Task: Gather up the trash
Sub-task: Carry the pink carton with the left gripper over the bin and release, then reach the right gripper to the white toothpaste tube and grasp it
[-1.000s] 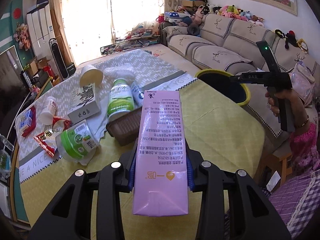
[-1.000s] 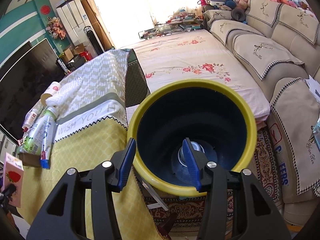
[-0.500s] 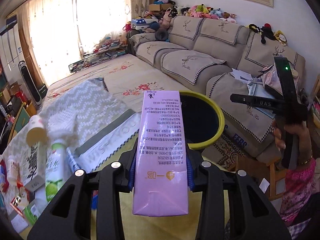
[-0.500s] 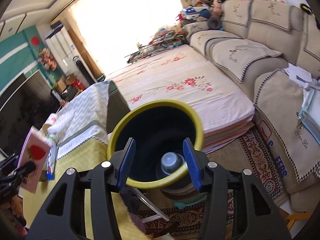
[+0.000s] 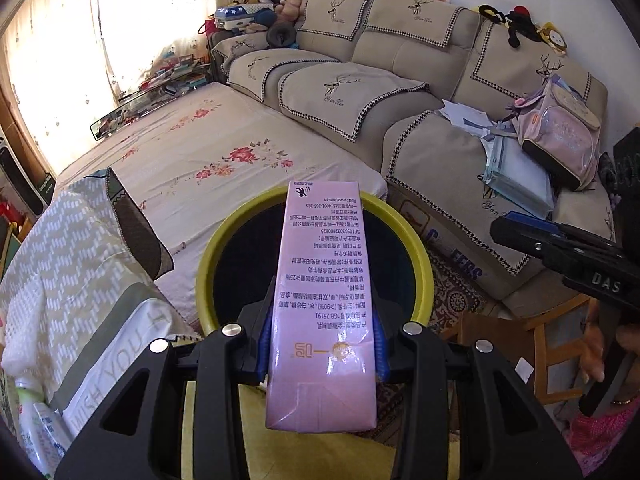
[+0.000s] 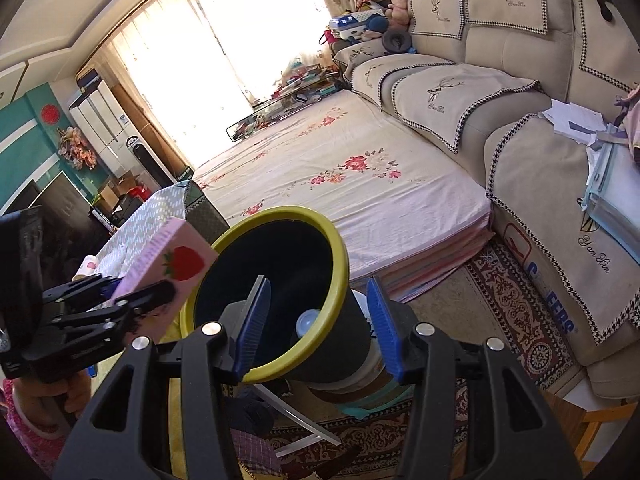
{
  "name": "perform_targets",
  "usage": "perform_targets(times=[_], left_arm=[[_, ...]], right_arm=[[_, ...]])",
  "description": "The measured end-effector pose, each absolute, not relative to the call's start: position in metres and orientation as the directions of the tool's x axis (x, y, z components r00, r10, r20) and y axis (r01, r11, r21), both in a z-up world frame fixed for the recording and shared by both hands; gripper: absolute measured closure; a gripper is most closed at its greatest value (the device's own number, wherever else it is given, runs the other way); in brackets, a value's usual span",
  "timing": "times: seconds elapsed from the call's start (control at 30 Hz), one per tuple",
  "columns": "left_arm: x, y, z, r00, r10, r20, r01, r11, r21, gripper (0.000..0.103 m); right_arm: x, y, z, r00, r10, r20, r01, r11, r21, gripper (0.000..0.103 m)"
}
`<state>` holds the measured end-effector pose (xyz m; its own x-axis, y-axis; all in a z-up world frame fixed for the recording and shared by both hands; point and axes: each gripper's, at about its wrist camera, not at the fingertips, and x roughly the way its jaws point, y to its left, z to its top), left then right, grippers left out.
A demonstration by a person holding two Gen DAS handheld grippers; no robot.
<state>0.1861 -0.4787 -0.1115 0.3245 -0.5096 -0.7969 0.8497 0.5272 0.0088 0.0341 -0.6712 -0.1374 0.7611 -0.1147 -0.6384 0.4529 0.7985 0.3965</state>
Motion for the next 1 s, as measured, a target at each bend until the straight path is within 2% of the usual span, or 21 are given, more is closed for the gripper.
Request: perform_targets(times=[0.17, 0.2, 0.23, 0.4, 0.47, 0.67, 0.83, 1.0], left_arm=[[0.202, -0.498, -0.129, 0.335, -0.476, -0.813, 0.835, 0.550, 0.022, 0.065], [0.205, -0.499, -0.129, 0.346, -0.473, -0.810, 0.828, 0.559, 0.028, 0.062], [0.207, -0.498, -0.127, 0.361, -0.474, -0.803, 0.820, 0.571, 0.032, 0.054], [0.200, -0.470, -0.092, 0.442, -0.534, -0.720, 0.802, 0.595, 0.052, 0.049], [0.191, -0.448, -0.071, 0.479, -0.566, -0.670, 0.792, 0.608, 0.053, 0.044], [0.165, -0.347, -0.017, 0.600, -0.608, -0.520, 0.728, 0.684, 0.041, 0.026], [0.160, -0.248, 0.010, 0.723, -0.538, -0.433, 0.610, 0.792, 0.034, 0.015], [0.166, -0.147, 0.022, 0.841, -0.406, -0.358, 0.446, 0.894, 0.034, 0.011]], right_arm=[[0.035, -0.676, -0.140, 0.757, -0.119, -0.642, 0.463, 0.791, 0.399, 0.052], [0.035, -0.676, -0.141, 0.757, -0.119, -0.643, 0.463, 0.791, 0.399, 0.052], [0.036, -0.676, -0.141, 0.757, -0.117, -0.643, 0.463, 0.791, 0.400, 0.052], [0.040, -0.670, -0.140, 0.758, -0.108, -0.643, 0.450, 0.801, 0.395, 0.051], [0.043, -0.665, -0.139, 0.758, -0.101, -0.644, 0.440, 0.809, 0.391, 0.051], [0.061, -0.641, -0.134, 0.751, -0.075, -0.656, 0.398, 0.844, 0.359, 0.051], [0.081, -0.607, -0.125, 0.741, -0.050, -0.669, 0.343, 0.885, 0.314, 0.051], [0.110, -0.554, -0.117, 0.728, -0.003, -0.686, 0.249, 0.933, 0.260, 0.050]])
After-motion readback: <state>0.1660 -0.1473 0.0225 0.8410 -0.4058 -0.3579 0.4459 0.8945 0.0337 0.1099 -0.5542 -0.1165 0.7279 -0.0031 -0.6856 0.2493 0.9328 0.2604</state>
